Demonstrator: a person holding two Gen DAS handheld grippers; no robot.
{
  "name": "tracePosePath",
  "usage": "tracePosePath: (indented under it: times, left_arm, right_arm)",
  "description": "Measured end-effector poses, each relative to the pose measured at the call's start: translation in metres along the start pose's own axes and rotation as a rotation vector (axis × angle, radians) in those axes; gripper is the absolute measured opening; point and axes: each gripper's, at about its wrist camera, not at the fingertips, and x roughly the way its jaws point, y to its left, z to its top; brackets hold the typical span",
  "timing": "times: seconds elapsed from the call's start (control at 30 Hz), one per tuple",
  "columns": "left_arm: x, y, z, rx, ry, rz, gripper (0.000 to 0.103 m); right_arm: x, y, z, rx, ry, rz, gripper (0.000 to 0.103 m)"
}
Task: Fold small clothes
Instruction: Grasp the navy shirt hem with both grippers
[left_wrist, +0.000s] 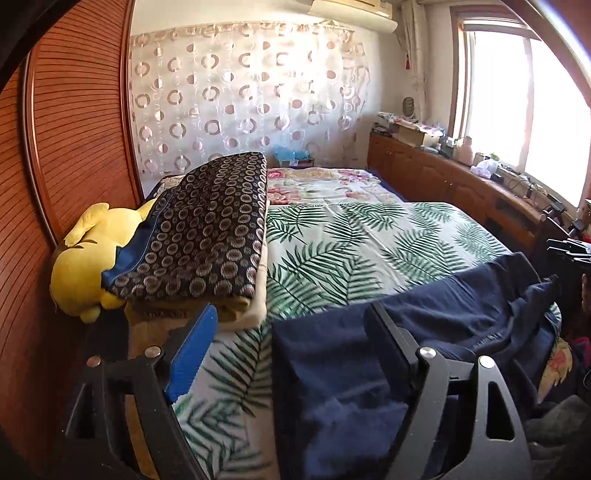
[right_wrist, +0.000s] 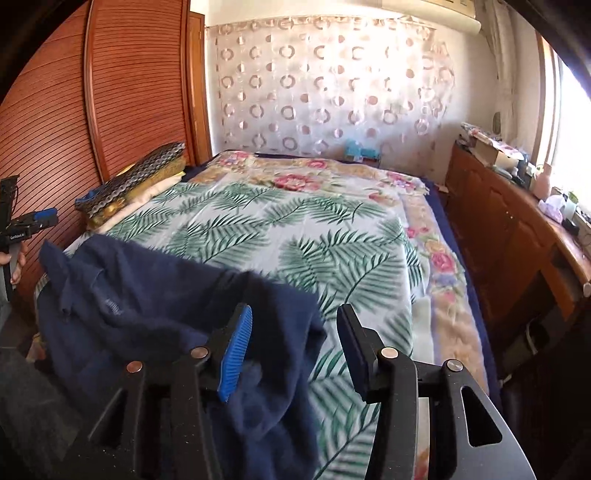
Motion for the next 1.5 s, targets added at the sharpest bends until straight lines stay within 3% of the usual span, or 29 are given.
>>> tracePosePath:
  times: [0.33,0.5,0.6,0.77,0.97,1.5]
  left_arm:
    - [0.057,0.013,0.008,0.023,0.116,0.020,0.082]
    - [0.077,0.016,-0.005,0.016,0.196,0.002,0.082]
    - [0.083,0.017,-0.011,0.008,0.224,-0.017,0.075]
    - [0.086,0.013,-0.020,0.007,0.265,-0.053,0.069]
    - [0.094,0.007,-0.029,0.024,0.311,-0.069,0.066]
    - [0.106,0.003,-0.010,0.090,0.378,-0.122,0.058]
  right_arm:
    - [0.089,-0.003,0.011,0.047,0.117,0.048,0.050]
    - [0.096,-0.001,0.015,0.038,0.137,0.063,0.050]
    - [0.092,-0.003,0.014,0.043,0.130,0.070,0.050]
    - [0.097,-0.011,0.009,0.041,0.141,0.066,0.060]
    - [0.106,-0.015,0.003,0.055,0.176,0.068,0.062]
    - [0.122,-0.012,0.000,0.045,0.217,0.093,0.062]
